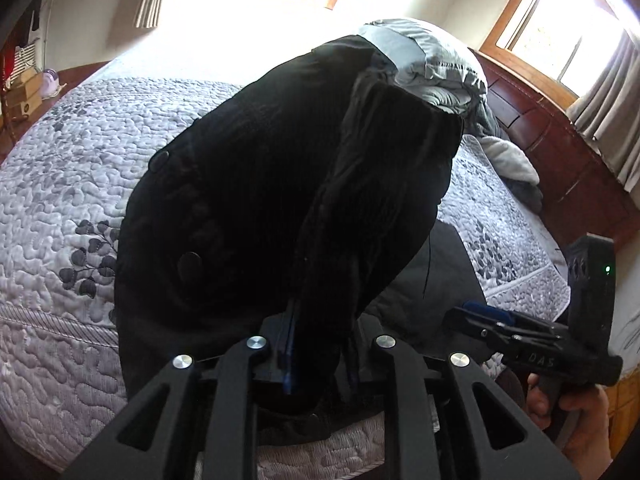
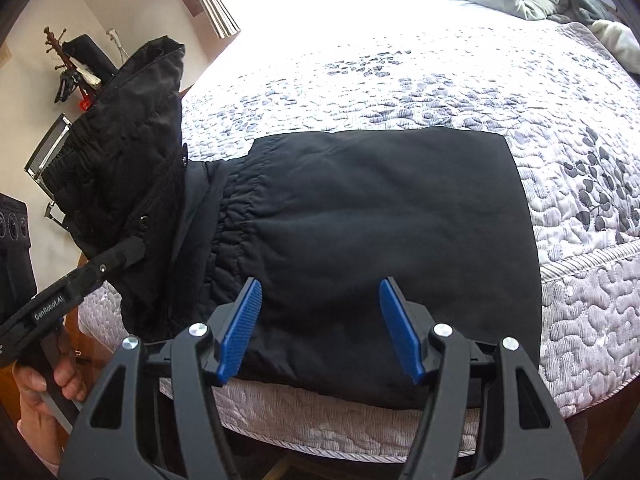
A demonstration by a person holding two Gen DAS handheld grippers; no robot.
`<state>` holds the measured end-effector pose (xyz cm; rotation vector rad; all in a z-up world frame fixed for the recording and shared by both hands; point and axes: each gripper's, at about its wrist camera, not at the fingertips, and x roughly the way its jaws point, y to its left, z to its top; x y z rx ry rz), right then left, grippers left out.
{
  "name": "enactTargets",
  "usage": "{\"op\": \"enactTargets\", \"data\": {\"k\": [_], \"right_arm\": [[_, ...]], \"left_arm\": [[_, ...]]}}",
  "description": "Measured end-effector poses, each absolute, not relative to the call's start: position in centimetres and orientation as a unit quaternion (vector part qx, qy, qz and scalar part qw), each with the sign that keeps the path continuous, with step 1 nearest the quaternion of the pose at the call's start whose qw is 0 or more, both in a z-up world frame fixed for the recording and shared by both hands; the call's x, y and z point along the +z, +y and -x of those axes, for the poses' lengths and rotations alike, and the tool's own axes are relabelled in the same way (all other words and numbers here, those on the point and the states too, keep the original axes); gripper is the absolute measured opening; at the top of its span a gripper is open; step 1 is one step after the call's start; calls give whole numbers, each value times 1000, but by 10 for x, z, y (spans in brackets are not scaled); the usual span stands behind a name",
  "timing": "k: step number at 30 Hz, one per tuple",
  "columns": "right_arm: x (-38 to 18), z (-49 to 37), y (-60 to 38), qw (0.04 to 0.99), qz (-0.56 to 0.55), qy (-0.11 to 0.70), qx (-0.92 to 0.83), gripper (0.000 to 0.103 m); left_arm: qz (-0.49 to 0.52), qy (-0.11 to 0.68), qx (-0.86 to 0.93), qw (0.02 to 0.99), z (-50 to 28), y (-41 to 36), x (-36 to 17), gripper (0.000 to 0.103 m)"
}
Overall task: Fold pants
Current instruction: 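Fold the waistband end over the pants and open the left gripper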
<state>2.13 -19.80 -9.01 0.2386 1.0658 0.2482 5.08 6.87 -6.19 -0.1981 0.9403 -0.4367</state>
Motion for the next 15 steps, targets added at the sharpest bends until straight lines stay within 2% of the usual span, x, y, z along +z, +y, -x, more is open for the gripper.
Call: {"op": "enactTargets", "data": {"k": [10,13,15], "right_arm": [[-109,-28,-183,842,-32,531,86,65],[-112,-30,-185,840,-36,534,90,67],[-112,-31,-187,839,-45,534,94,68]], "left_arm": [[56,499,-210,839,-46,45,-88,33],[56,505,-209,836,-44,43,-90,39],[67,513,-210,830,-42,47,-90,47]]}}
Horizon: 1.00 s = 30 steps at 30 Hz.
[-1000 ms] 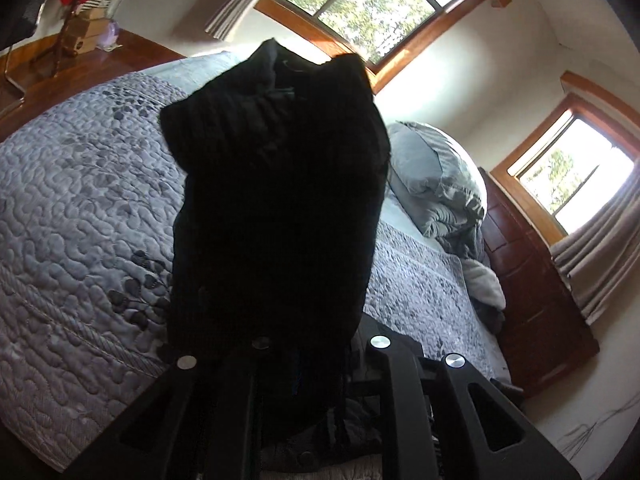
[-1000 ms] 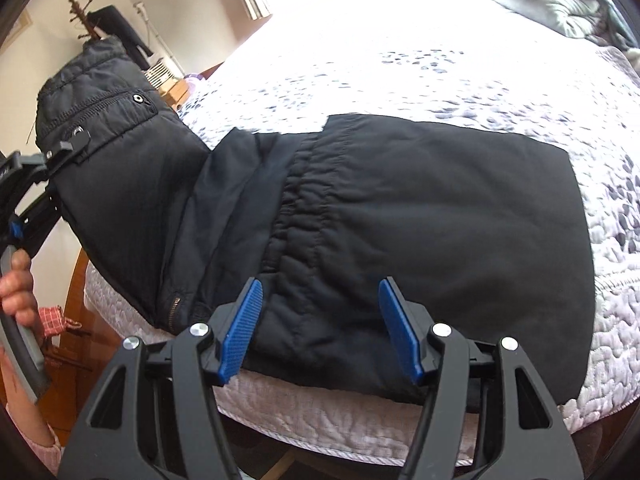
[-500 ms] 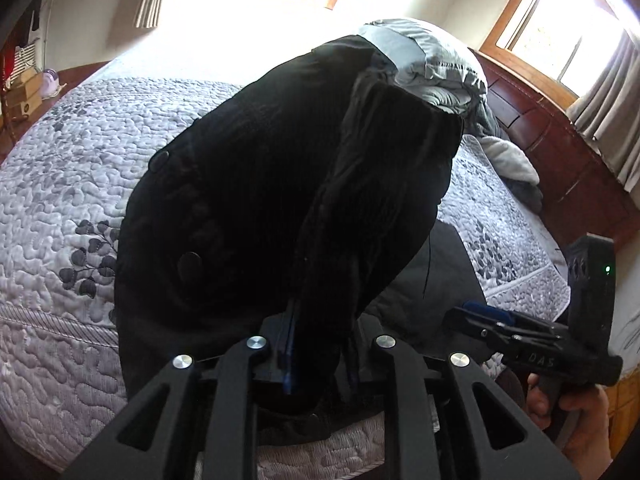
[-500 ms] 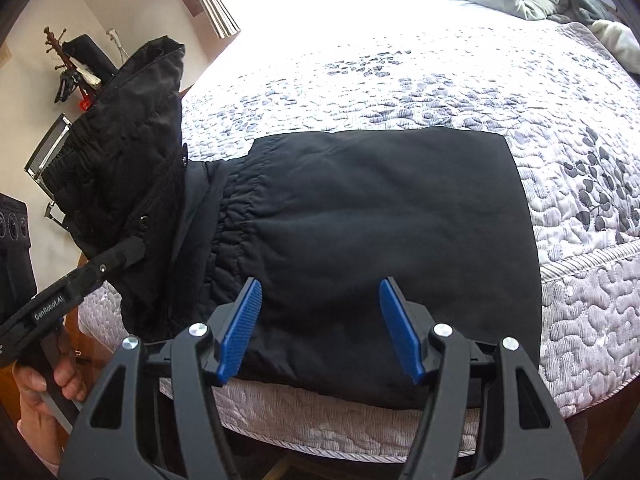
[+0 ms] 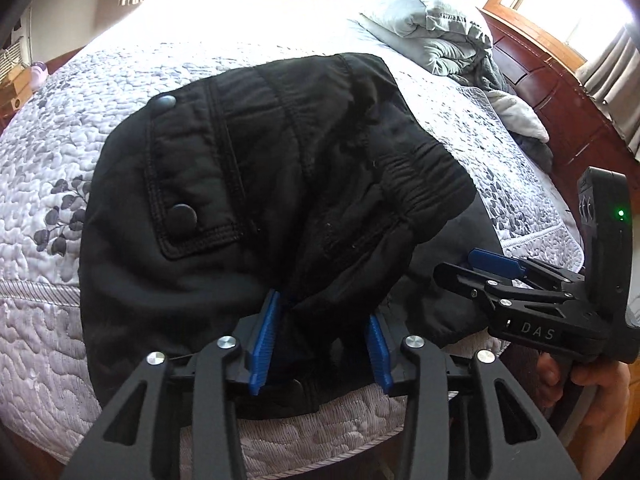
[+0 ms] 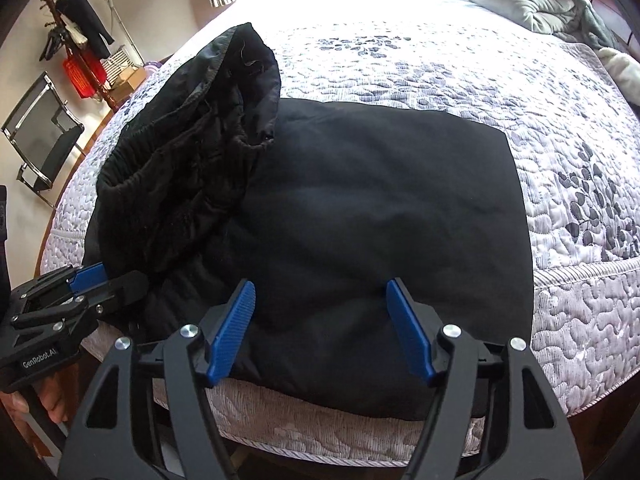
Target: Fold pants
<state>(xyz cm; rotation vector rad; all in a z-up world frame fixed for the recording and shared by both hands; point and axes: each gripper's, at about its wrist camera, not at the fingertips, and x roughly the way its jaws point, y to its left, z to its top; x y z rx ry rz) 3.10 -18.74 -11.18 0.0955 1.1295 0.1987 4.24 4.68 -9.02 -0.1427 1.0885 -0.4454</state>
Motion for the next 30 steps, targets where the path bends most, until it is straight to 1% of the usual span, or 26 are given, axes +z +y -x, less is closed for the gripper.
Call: {"op": "enactTargets", "data": {"k": [3,4,5,7,10,11,17,27,30], "right_arm": [[-108,-30,-190,840,-53,532,96,68],[-107,-30,-191,841,-54,530,96,68],[-105,-30,-192,842,-55,528,99,68],[-100,-27,-193,845,-54,523,100,69],[-94,-26,-195,849,-57,517,98,72],[-92,-26,-195,849,-61,515,100,72],[-83,-23,-193,853,-59,506,109,73],[-75,-25,-191,855,-64,503,106,75],[-70,-30,-190,857,-71,499,110,77]], "left_arm": [[86,517,-204,827,-35,58,-87,64],[91,515,-199,829,-32,60,-85,73],[95,513,-194,831,-28,61,-84,79],[106,507,-191,834,-23,67,-79,80],[113,500,-177,840,-21,78,-74,86],[110,498,-161,845,-22,83,-74,87],[108,502,-118,850,-33,95,-77,87],[81,505,-88,855,-45,89,-90,88],[63,511,-75,854,-44,89,-94,94]]}}
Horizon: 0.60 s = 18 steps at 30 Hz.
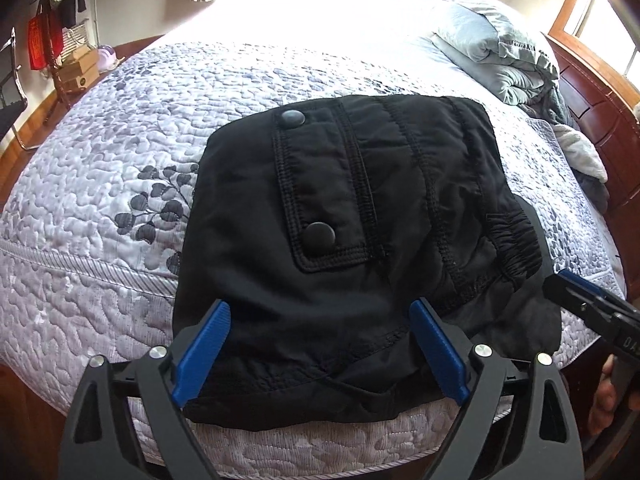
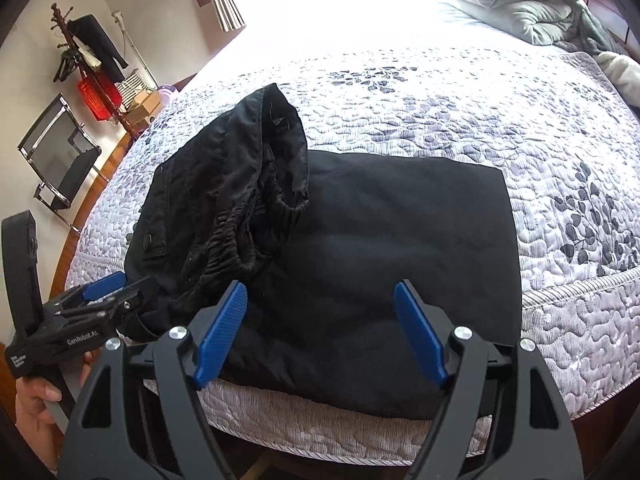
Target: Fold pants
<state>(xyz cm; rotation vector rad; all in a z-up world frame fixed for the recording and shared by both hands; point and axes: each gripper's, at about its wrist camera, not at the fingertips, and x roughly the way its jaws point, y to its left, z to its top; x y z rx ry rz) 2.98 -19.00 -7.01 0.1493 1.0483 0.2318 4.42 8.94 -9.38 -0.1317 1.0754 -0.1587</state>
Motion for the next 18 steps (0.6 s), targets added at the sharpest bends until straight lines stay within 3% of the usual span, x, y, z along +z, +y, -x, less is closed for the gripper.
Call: {"op": "enactTargets", "data": {"k": [4,18], "right_arm": [[-65,-41,-183,856,-74,497,120,84],[-75,-75,-152,840,-84,513,154,85]], "left_arm": [[59,520,-68,849,-43,92,-100,99],[71,532,-61,841,-36,106,-109,99]]}}
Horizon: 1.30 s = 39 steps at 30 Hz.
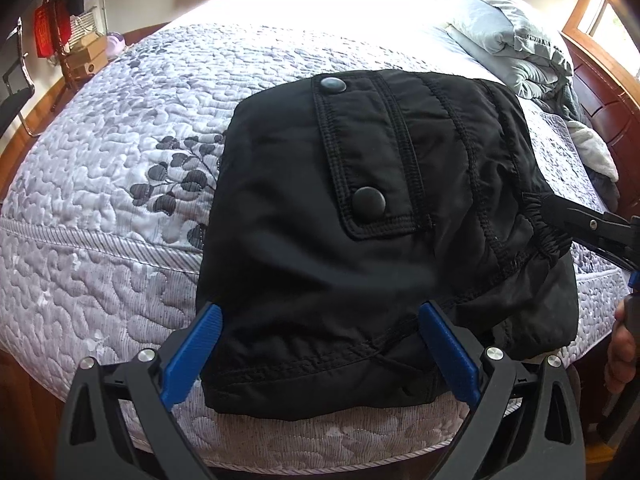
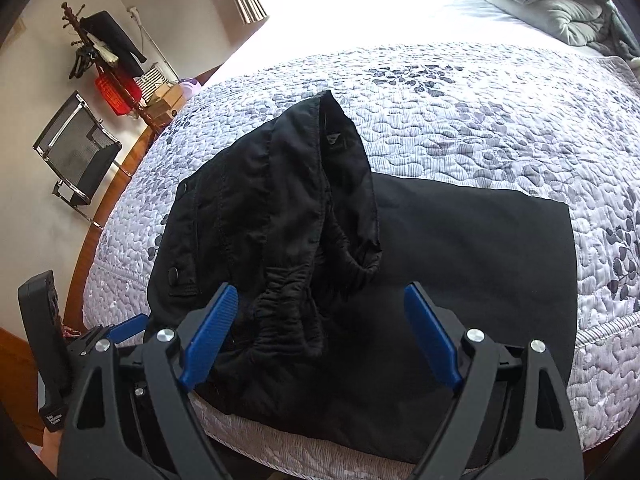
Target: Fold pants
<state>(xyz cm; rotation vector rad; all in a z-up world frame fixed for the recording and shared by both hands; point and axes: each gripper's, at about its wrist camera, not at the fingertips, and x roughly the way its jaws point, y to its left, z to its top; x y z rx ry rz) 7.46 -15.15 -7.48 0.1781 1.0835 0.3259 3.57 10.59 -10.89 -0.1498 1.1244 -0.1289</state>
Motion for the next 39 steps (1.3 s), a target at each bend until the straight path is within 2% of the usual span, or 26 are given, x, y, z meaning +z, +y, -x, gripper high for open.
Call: {"op": "enactTargets", "data": {"k": [22,32,39], "right_arm": [[-90,-90,-141,829,-94,524,170,82],[-100,-95,-142,828,-93,527,168,56],[-101,-96,-143,828,-90,527,169,47]], "left_arm": [[75,536,-64,838,-37,110,-112,99],[88,541,-57,834,-40,118,-114,99],[86,542,-55,834,-42,119,-114,99]]}}
